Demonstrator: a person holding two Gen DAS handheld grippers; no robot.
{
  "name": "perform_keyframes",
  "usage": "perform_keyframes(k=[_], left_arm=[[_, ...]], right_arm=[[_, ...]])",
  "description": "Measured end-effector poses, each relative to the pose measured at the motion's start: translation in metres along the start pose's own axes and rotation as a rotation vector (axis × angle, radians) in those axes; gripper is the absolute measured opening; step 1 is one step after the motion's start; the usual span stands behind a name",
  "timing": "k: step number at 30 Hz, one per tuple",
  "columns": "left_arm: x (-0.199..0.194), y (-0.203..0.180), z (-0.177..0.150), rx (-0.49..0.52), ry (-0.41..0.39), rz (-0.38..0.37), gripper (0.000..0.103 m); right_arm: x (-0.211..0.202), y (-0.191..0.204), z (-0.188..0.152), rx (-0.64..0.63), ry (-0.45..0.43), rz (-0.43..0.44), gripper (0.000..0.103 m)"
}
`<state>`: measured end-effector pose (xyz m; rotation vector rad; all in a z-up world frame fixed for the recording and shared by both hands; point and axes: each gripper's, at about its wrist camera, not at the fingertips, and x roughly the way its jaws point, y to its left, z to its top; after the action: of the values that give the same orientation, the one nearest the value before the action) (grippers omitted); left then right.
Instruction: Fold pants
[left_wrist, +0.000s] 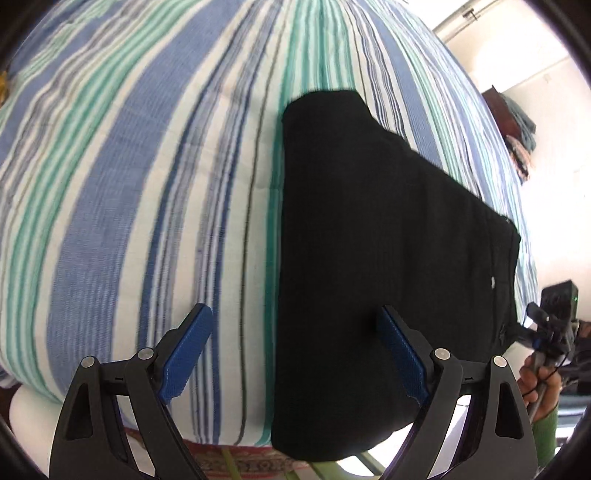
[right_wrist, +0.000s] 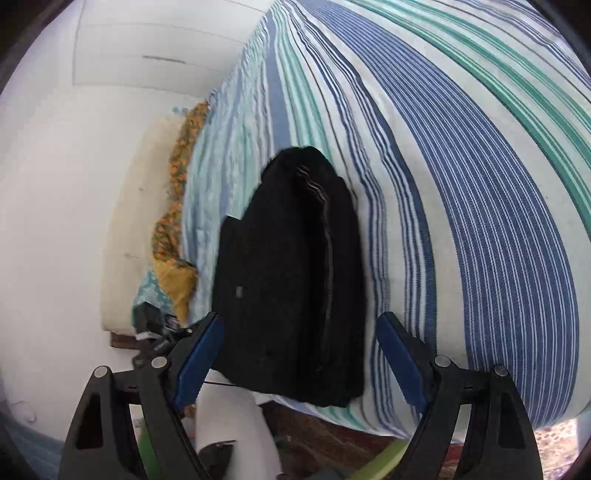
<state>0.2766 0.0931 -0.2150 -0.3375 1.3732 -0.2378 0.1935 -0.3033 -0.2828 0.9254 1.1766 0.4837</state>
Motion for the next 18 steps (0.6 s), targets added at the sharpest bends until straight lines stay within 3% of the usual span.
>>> perform_keyframes(k=[5, 6, 7, 8, 9, 10, 11, 12, 18], left_arm=[[0.019, -0.012, 0.009, 0.005, 0.028, -0.068, 0.091], [0.02, -0.014, 0.01, 0.0, 0.028, -0.087, 0.077], [0.021, -0.017, 0.011, -0.013, 0.036, -0.137, 0.048], [0.02, -0.019, 0.012, -0.019, 0.034, -0.14, 0.039], [0.016, -0.023, 0.011, 0.001, 0.019, -0.127, 0.024], [0.011, -0.03, 0.01, 0.026, 0.004, -0.122, 0.018], [0.003, -0.036, 0.008, 0.053, -0.013, -0.105, 0.018], [-0.006, -0.045, 0.005, 0.084, -0.032, -0.086, 0.017], [-0.057, -0.093, 0.016, 0.181, -0.159, -0.101, 0.018]], right_arm=[[0.046, 0.006, 0.012, -0.002, 0.184, 0.031, 0.091], [0.054, 0.01, 0.015, -0.004, 0.213, 0.032, 0.097], [0.061, 0.014, 0.018, -0.008, 0.236, 0.038, 0.099], [0.066, 0.017, 0.02, -0.017, 0.25, 0.036, 0.098], [0.071, 0.021, 0.02, -0.041, 0.259, 0.011, 0.084], [0.074, 0.026, 0.02, -0.088, 0.265, -0.039, 0.068], [0.072, 0.031, 0.016, -0.137, 0.262, -0.077, 0.051], [0.069, 0.036, 0.015, -0.16, 0.251, -0.077, 0.044], [0.027, 0.075, 0.023, -0.228, 0.139, 0.041, 0.035]])
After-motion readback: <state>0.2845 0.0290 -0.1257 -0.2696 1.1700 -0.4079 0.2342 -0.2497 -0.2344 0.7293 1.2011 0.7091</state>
